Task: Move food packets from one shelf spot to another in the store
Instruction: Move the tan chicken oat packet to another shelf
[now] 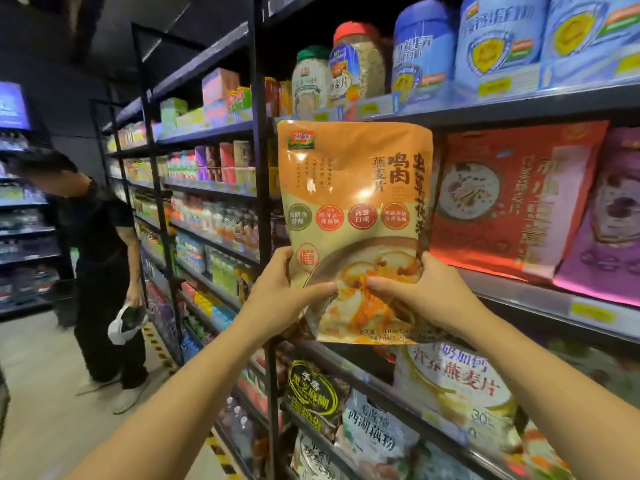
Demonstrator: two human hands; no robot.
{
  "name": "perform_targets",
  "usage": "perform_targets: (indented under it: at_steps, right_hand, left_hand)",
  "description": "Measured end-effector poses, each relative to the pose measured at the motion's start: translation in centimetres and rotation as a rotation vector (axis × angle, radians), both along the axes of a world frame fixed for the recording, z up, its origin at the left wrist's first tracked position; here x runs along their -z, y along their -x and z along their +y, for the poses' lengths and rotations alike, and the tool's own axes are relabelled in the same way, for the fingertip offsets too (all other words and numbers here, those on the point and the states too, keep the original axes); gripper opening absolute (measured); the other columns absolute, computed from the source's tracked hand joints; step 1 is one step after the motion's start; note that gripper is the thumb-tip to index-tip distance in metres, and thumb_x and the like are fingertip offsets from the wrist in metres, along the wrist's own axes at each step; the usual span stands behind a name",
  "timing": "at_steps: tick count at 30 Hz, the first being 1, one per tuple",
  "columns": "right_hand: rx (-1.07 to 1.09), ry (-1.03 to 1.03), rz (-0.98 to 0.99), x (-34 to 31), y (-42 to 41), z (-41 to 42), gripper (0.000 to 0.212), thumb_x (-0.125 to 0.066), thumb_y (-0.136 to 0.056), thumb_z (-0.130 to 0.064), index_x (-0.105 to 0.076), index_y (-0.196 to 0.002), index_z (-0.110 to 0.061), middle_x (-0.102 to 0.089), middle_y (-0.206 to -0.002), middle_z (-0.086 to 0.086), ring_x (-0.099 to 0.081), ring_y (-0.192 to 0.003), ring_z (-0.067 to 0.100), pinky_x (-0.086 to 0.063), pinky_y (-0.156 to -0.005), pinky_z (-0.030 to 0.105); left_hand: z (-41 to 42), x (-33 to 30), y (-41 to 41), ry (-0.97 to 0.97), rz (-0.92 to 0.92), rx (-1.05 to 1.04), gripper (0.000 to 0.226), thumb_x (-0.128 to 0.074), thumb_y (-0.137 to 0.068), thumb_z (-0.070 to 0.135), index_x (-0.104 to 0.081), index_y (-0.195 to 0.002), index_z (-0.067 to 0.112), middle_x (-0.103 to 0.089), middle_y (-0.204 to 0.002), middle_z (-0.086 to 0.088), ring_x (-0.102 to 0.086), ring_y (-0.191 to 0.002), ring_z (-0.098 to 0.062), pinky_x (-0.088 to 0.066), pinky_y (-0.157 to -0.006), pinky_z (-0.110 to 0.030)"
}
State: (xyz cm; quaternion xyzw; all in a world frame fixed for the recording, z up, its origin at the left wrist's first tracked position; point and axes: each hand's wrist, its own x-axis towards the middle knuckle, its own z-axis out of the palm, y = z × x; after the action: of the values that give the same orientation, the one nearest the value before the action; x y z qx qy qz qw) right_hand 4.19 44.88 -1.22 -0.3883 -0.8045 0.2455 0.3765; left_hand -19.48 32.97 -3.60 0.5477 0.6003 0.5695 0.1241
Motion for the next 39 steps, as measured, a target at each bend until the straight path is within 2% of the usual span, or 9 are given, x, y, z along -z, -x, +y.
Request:
perform_targets:
  at_steps: [3, 8, 12, 14, 21, 27, 31, 35, 39]
  right_hand:
    - [0.048, -0.002, 0.007, 0.0, 3.6, 1.0, 0.088, -0.076, -0.047, -0.092, -0.058, -0.109, -0.032, -0.069, -0.103, -0.018, -0.063, -0.091, -0.001, -0.049, -0.067, 0.02]
    - [0.101, -0.015, -0.004, -0.1, 9.1, 3.3, 0.09, -0.076, -0.05, -0.091, -0.059, -0.113, -0.03, -0.068, -0.102, -0.018, -0.063, -0.089, -0.002, -0.049, -0.066, 0.021]
    - [0.14, -0.043, -0.011, -0.4, 12.3, 5.6, 0.086, -0.074, -0.05, -0.092, -0.058, -0.11, -0.032, -0.065, -0.097, -0.021, -0.059, -0.083, -0.006, -0.042, -0.06, 0.014]
    - [0.153, -0.04, -0.008, -0.3, 13.3, 6.9, 0.086, -0.075, -0.052, -0.091, -0.059, -0.111, -0.031, -0.067, -0.099, -0.019, -0.061, -0.085, -0.004, -0.044, -0.061, 0.016]
    - [0.184, -0.029, 0.013, -0.5, 15.3, 10.9, 0.09, -0.072, -0.046, -0.093, -0.059, -0.112, -0.033, -0.07, -0.102, -0.017, -0.065, -0.089, -0.002, -0.049, -0.065, 0.018]
    - [0.22, -0.033, 0.007, -0.4, 15.9, 12.3, 0.09, -0.077, -0.053, -0.087, -0.056, -0.121, -0.033, -0.07, -0.108, -0.017, -0.067, -0.096, 0.002, -0.06, -0.082, 0.03]
    - [0.287, -0.059, 0.002, -0.8, 15.9, 12.7, 0.09, -0.075, -0.052, -0.09, -0.055, -0.119, -0.032, -0.071, -0.106, -0.015, -0.068, -0.094, 0.004, -0.061, -0.083, 0.037]
    - [0.391, -0.11, 0.012, -1.7, 16.1, 13.1, 0.096, -0.071, -0.047, -0.094, -0.056, -0.118, -0.03, -0.072, -0.104, -0.014, -0.069, -0.092, 0.006, -0.062, -0.083, 0.041]
    - [0.482, -0.163, 0.035, -2.9, 16.2, 13.6, 0.098, -0.072, -0.046, -0.095, -0.057, -0.12, -0.032, -0.072, -0.106, -0.016, -0.068, -0.095, 0.002, -0.061, -0.084, 0.036]
  left_hand:
    - [1.9, -0.3, 4.0, -0.004, 0.001, 0.035, 0.081, -0.088, -0.056, 0.069, -0.054, -0.123, 0.039, -0.071, -0.112, 0.023, -0.068, -0.105, 0.001, -0.056, -0.098, -0.042]
    - [5.1, 0.1, 9.4, -0.022, -0.034, 0.064, 0.078, -0.09, -0.058, 0.06, -0.054, -0.123, 0.034, -0.072, -0.111, 0.02, -0.068, -0.102, 0.002, -0.057, -0.094, -0.036]
    - [8.2, 0.2, 12.8, -0.035, -0.043, 0.091, 0.069, -0.093, -0.065, 0.051, -0.055, -0.12, 0.037, -0.07, -0.109, 0.029, -0.068, -0.099, 0.007, -0.055, -0.082, -0.02]
    - [9.9, 0.0, 14.1, -0.043, -0.024, 0.103, 0.064, -0.094, -0.068, 0.046, -0.054, -0.118, 0.039, -0.068, -0.11, 0.032, -0.067, -0.1, 0.007, -0.054, -0.075, -0.013]
    - [15.8, -0.7, 17.3, -0.055, 0.027, 0.164, 0.069, -0.093, -0.067, 0.051, -0.056, -0.124, 0.037, -0.071, -0.113, 0.025, -0.068, -0.102, 0.004, -0.055, -0.079, -0.021]
    - [19.5, 0.0, 18.6, -0.113, 0.02, 0.261, 0.072, -0.09, -0.059, 0.062, -0.058, -0.12, 0.042, -0.073, -0.116, 0.017, -0.07, -0.106, -0.003, -0.056, -0.085, -0.027]
    - [21.9, -0.2, 18.9, -0.148, 0.019, 0.346, 0.069, -0.089, -0.062, 0.061, -0.057, -0.121, 0.045, -0.072, -0.117, 0.019, -0.069, -0.108, -0.001, -0.058, -0.078, -0.018]
    - [24.6, -1.4, 18.8, -0.189, 0.02, 0.43, 0.067, -0.089, -0.065, 0.055, -0.057, -0.122, 0.04, -0.073, -0.115, 0.019, -0.069, -0.106, 0.0, -0.056, -0.083, -0.024]
    - [27.3, -2.8, 18.6, -0.213, 0.036, 0.5, 0.059, -0.092, -0.073, 0.04, -0.057, -0.12, 0.04, -0.07, -0.114, 0.024, -0.068, -0.102, 0.004, -0.054, -0.079, -0.014]
